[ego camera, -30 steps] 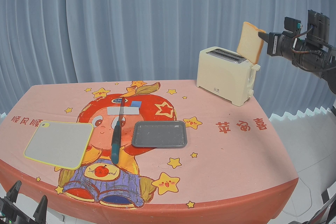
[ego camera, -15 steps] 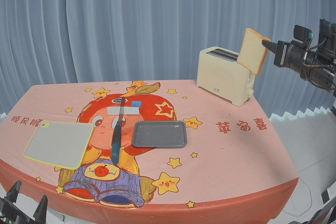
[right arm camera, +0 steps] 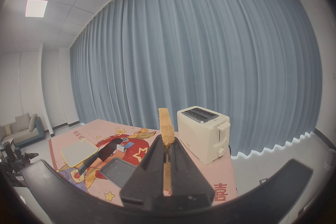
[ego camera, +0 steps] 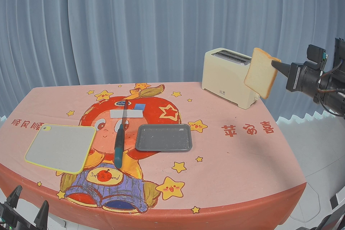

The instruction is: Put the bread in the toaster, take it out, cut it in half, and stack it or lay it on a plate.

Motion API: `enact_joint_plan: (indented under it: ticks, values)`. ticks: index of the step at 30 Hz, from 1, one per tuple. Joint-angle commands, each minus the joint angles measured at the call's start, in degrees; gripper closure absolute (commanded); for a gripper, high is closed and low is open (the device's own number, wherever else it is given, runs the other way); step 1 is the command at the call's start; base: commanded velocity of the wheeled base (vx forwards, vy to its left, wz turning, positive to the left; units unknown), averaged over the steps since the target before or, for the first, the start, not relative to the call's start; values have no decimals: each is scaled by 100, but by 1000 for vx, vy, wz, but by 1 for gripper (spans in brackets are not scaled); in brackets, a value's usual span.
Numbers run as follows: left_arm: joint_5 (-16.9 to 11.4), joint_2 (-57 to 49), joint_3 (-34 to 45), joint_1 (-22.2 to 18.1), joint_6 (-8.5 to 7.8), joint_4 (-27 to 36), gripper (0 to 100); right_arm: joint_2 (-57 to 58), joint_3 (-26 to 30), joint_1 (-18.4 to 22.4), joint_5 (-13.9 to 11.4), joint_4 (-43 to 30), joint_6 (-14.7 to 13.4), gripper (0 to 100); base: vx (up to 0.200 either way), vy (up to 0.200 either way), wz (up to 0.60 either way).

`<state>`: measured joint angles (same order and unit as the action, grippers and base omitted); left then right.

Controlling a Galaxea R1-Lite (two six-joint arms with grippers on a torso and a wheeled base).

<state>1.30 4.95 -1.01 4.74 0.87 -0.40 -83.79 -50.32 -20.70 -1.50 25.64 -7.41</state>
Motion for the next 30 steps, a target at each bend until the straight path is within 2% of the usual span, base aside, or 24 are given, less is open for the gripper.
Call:
enact_joint_plan:
  ticks: [1, 4, 5, 8, 30]
  values:
    - [1, 6, 101, 0, 1, -4, 0, 275, 453, 22, 9, 363, -23, 100, 0, 0, 0]
    - [1, 6, 101, 0, 1, -4, 0, 495, 937, 22, 18, 803, -23, 100, 0, 0, 0]
    - [1, 6, 101, 0, 1, -4, 0, 653, 1279, 22, 9, 1084, -23, 100, 0, 0, 0]
    - [1, 6, 101, 0, 1, -4, 0, 758, 1692, 5, 9, 1435, -23, 100, 0, 0, 0]
    - [10, -12, 101, 0, 1, -4, 0, 486, 1789, -119, 71, 1585, 12, 100, 0, 0, 0]
